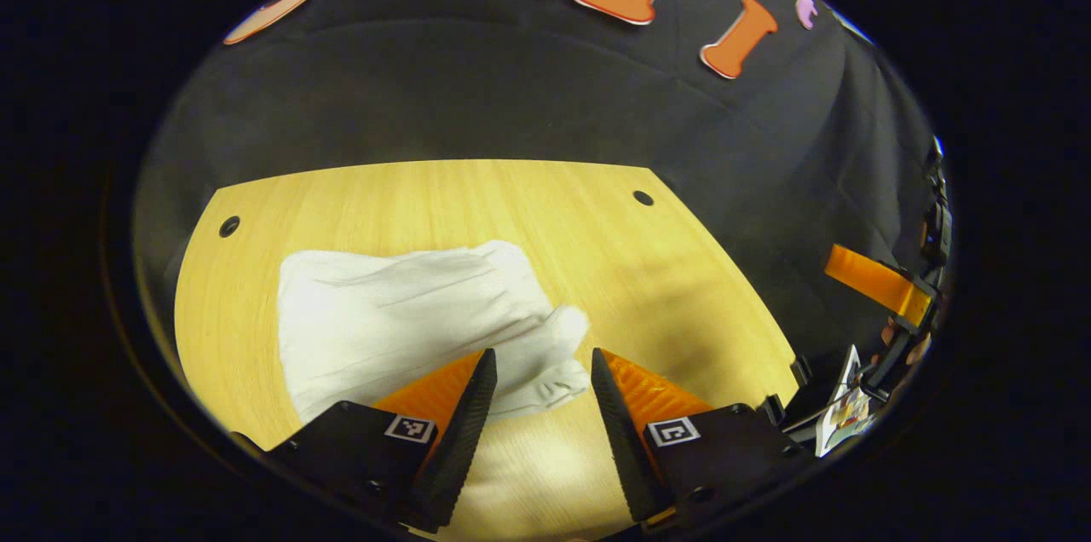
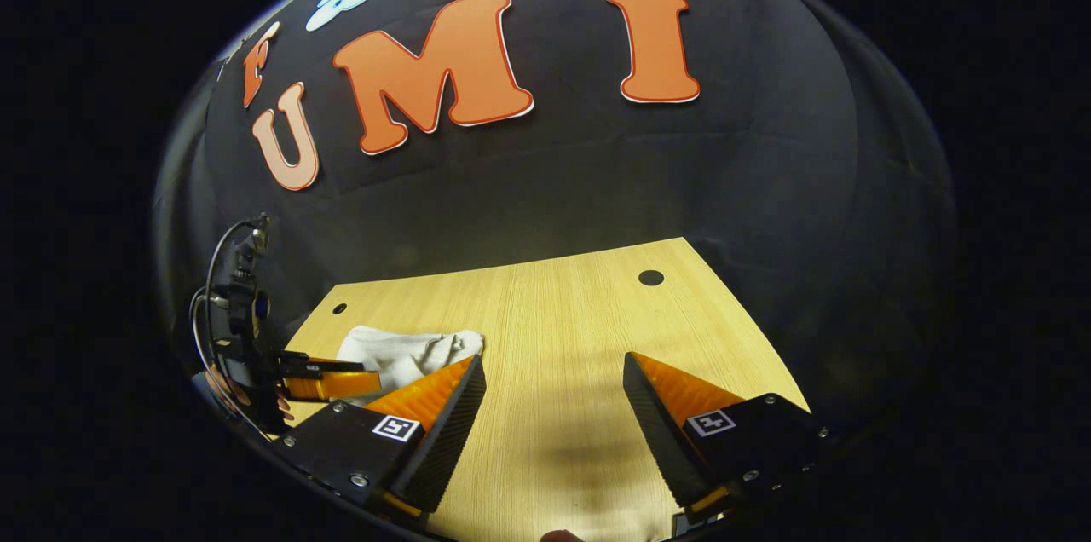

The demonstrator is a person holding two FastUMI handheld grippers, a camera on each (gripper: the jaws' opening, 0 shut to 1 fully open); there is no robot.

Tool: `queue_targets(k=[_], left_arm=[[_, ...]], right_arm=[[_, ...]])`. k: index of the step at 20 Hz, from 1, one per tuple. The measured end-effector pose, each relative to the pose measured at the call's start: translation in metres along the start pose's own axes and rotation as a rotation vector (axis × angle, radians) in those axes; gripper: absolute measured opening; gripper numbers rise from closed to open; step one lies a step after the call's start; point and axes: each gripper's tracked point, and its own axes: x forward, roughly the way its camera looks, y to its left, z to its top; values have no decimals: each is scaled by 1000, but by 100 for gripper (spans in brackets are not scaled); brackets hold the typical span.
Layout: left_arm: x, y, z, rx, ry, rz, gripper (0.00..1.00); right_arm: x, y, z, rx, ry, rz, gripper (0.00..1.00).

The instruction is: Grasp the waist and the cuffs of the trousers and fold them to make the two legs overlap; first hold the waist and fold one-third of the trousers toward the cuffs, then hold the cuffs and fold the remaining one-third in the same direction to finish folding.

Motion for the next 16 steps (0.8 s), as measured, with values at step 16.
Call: queue_targets(k=[16], left_arm=[[-191, 49, 106, 134, -583, 393, 97]], right_arm=[[-20, 105, 73, -224, -273, -20, 98]])
